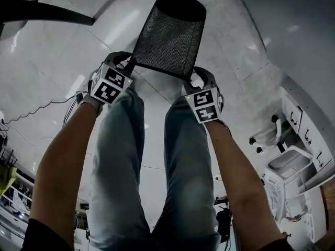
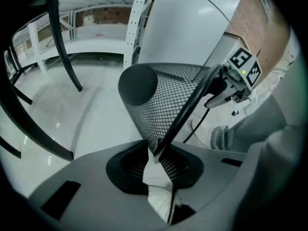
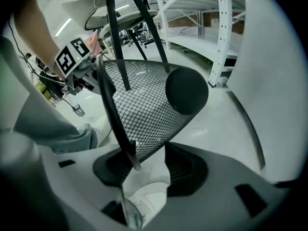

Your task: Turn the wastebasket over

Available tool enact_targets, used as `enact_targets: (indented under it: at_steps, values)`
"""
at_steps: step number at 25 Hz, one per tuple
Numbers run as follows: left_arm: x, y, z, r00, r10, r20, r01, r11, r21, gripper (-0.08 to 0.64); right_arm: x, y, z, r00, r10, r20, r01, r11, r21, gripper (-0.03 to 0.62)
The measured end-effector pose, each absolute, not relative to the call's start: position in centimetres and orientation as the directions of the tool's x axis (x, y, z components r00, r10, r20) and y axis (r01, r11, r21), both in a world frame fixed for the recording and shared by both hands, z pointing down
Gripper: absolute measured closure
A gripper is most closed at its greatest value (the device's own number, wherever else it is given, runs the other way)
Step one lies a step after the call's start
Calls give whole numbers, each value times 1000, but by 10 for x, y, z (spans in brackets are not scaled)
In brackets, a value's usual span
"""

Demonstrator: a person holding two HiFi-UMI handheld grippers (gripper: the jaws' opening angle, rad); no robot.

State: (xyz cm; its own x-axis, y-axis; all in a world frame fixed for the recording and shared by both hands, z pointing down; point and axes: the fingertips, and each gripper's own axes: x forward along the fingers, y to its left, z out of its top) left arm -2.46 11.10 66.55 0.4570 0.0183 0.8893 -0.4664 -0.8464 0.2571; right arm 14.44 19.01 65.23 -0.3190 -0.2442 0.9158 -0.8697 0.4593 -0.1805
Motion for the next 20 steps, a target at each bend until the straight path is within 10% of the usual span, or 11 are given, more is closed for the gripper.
enact_targets:
  at_steps: [20]
  values:
    - [-43, 127, 742, 332, 61, 941, -479, -849, 224, 457, 135, 206, 724, -328, -35, 944, -766, 594, -244, 379]
